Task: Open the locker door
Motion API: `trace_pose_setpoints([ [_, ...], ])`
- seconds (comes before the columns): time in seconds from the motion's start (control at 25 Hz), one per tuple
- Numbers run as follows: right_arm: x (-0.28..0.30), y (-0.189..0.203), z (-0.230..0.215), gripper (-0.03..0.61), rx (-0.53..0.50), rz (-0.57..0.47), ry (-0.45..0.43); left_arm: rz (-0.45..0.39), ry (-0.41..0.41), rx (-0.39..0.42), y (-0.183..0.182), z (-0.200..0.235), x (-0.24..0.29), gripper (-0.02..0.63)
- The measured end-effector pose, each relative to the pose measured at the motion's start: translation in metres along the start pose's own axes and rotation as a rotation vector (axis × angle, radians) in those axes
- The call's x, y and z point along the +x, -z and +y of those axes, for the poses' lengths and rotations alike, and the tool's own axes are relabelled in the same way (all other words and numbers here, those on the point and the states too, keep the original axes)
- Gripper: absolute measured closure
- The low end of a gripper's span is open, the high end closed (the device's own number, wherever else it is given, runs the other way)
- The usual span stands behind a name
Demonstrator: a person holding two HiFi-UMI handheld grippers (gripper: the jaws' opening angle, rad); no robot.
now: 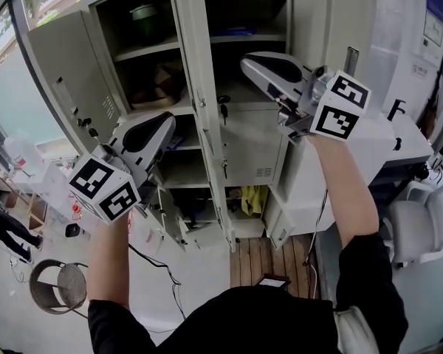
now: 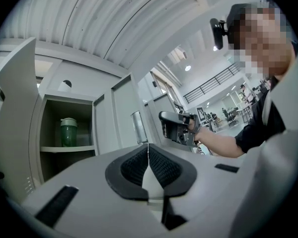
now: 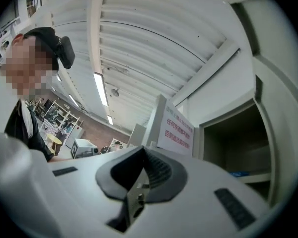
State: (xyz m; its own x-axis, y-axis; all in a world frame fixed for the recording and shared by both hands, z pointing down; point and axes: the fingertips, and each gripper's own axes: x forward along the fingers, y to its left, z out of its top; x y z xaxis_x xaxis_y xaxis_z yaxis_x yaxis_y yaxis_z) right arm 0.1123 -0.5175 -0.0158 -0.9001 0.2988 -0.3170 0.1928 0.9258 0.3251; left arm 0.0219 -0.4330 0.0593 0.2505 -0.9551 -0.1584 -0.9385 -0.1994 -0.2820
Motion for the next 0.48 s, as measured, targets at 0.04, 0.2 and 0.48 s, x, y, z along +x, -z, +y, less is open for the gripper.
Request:
trace_pose_setpoints([
  [0.04, -0.001, -0.002, 0.008, 0.566, -0.009, -0.002, -0.002, -0.004, -0.001, -0.001, -0.001, -0.002, -0.001, 0.597],
  [0.2, 0.000, -0.003, 0.039, 0.566, -0.064, 0.017, -0.010, -0.026, -0.002, -0.001, -0.005, -0.011, -0.007, 0.597],
  [0.48, 0.001, 0.018, 0.094, 0.566, -0.185, 0.040, -0.045, -0.069, -0.002, 0.001, -0.004, -0.038, -0.021, 0.597],
])
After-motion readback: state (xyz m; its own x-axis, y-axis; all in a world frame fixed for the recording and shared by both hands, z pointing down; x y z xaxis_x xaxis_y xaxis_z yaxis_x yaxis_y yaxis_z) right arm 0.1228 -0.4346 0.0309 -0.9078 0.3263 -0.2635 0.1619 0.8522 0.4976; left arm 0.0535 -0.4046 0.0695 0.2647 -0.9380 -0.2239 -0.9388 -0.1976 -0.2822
